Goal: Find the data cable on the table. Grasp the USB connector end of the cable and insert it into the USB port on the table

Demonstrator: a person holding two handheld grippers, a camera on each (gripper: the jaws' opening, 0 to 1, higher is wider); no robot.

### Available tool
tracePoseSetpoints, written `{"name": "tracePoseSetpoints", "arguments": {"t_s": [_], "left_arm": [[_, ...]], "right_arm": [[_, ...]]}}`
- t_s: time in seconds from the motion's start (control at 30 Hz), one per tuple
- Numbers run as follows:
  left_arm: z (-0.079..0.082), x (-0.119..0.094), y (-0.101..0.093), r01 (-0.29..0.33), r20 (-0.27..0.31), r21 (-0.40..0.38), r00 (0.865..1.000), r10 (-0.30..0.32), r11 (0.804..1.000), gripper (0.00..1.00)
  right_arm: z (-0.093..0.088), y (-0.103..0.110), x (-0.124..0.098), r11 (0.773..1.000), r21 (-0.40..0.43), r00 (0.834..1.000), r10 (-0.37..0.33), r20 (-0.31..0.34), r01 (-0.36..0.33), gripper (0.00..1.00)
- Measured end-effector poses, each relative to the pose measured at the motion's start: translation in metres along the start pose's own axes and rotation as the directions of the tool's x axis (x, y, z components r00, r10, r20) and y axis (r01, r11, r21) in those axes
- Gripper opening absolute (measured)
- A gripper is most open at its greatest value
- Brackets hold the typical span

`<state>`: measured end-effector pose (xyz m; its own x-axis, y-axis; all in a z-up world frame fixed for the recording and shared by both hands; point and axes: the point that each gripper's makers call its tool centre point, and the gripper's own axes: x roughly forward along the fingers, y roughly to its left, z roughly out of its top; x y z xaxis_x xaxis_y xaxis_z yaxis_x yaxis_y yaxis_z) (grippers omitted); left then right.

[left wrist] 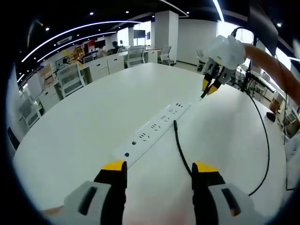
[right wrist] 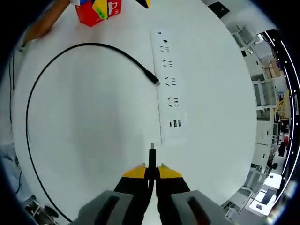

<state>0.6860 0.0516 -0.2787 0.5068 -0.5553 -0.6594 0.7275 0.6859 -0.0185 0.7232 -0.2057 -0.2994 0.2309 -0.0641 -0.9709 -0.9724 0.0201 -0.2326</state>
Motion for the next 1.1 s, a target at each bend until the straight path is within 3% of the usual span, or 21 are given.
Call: {"name": "tracePoseSetpoints", "arguments": {"t_s": [0.37,1.1], "left_arm": [[0.000,0.000,0.000,0.004,0.005,-0.002,1.000,-0.004,1.000,0.56],[-0.002,0.000,0.001,0.006,-0.004,-0.004,1.000,-0.006,1.000,0.56]], "right_arm": [[0.008,-0.022,0.005,0.997,-0.069,0.996,0.023,-0.085,-0.029,0.09],[0.024,-0.041,0.031,0.987,-0.147,0.977,0.036,-0.212,-0.068,0.09]]}}
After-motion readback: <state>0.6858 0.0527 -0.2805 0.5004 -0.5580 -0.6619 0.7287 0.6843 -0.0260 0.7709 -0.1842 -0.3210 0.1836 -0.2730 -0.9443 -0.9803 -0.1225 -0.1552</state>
